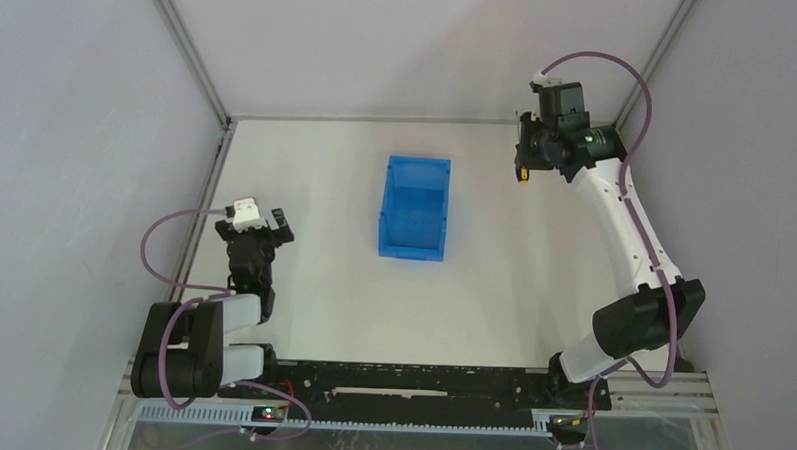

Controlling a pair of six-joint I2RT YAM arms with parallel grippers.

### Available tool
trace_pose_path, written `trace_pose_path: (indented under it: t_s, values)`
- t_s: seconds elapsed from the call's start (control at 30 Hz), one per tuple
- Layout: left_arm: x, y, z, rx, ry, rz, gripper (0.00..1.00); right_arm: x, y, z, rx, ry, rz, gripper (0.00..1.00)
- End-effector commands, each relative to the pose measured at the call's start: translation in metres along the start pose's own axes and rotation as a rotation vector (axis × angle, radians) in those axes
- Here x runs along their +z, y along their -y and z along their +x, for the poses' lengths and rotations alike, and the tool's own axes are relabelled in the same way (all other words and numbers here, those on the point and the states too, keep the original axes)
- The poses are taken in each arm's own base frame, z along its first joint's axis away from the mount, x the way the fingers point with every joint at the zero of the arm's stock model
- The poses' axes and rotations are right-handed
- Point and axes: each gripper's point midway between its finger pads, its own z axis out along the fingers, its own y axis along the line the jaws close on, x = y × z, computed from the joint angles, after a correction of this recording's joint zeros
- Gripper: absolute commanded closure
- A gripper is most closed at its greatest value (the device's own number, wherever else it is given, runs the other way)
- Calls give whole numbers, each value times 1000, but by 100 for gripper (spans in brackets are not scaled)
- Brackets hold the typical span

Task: Put the screwdriver in the bin
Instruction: Place the screwdriver in the bin.

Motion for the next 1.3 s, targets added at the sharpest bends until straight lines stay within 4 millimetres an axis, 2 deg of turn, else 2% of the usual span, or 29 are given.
trace_pose_path:
  t_s: [0.0,0.17,0.47,0.77,0.97,1.13,1.27]
  values:
    - [6,-3,-22,5,66,-16,0,-27,-9,-9,15,39,-19,91]
    - [6,-2,-22,4,67,-15,0,-32,-36,-7,-15,30,-70,94]
    - [6,-2,-22,4,67,-15,0,-27,-117,7,-86,-10,-190,94]
    - [6,-2,-22,5,66,-15,0,-23,-182,13,-91,-21,-276,94]
    - [6,-2,-23,4,68,-15,0,-16,-202,19,-57,-16,-277,94]
    - [7,-2,-23,4,67,-14,0,-5,-206,26,-48,-11,-263,94]
    - [7,-2,-23,4,67,-15,0,13,-207,42,-51,-27,-258,94]
